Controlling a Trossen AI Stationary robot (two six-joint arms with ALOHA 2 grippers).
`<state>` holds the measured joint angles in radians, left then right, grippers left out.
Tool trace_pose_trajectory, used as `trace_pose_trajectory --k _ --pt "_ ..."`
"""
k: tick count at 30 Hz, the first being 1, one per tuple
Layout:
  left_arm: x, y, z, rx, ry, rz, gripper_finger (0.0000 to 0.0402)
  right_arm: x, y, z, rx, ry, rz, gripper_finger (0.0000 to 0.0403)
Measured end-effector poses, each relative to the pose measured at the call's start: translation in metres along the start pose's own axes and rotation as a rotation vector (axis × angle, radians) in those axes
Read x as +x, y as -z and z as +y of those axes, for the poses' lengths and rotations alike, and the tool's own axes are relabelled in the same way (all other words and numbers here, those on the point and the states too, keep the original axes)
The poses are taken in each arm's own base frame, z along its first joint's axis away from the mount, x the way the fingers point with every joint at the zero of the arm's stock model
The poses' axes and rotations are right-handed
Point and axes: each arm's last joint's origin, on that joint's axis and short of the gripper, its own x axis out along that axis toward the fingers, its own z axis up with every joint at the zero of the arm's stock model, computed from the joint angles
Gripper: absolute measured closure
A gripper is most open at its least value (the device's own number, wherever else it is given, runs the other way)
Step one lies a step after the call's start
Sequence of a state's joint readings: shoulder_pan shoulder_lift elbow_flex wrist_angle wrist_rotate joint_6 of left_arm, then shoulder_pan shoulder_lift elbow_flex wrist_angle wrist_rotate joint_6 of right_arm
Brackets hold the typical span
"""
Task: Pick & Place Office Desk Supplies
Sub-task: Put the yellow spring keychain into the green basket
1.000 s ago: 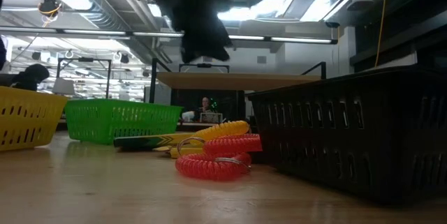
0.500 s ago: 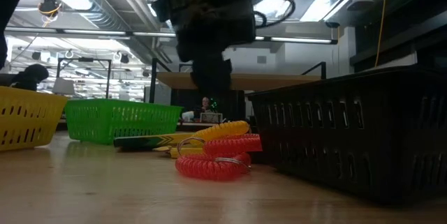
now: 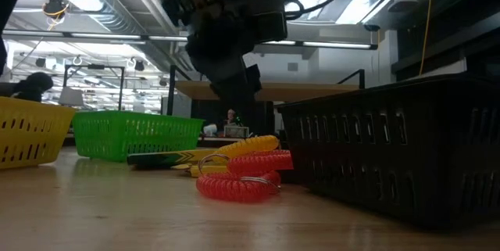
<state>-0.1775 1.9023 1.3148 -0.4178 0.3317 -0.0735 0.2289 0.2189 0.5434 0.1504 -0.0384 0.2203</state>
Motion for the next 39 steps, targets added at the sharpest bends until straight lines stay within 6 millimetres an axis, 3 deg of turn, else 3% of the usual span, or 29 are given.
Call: trace_pose_trajectory --k 8,17,27,33,39 --pt "0.031 0.012 -0.002 -0.02 0.011 0.084 0.0268 -0.022 0.013 -0.002 -0.002 -0.01 -0.033 0.0206" --pt "0.037 0.011 0.002 -0.068 -0.032 0.06 0.027 -0.024 0.014 -0.002 0.003 -0.005 -0.013 0.0206" --pt "0.036 0.012 0.007 -0.09 -0.061 0.069 0.039 -0.024 0.015 -0.002 0.007 -0.003 0.0 0.0206" --pt "0.025 0.011 0.019 -0.15 -0.017 0.07 0.0387 -0.024 0.015 -0.002 0.006 -0.003 0.0 0.0206" --pt "-0.017 0.007 0.029 -0.156 -0.052 0.052 0.0393 -0.024 0.015 -0.003 0.005 0.003 -0.003 0.0206"
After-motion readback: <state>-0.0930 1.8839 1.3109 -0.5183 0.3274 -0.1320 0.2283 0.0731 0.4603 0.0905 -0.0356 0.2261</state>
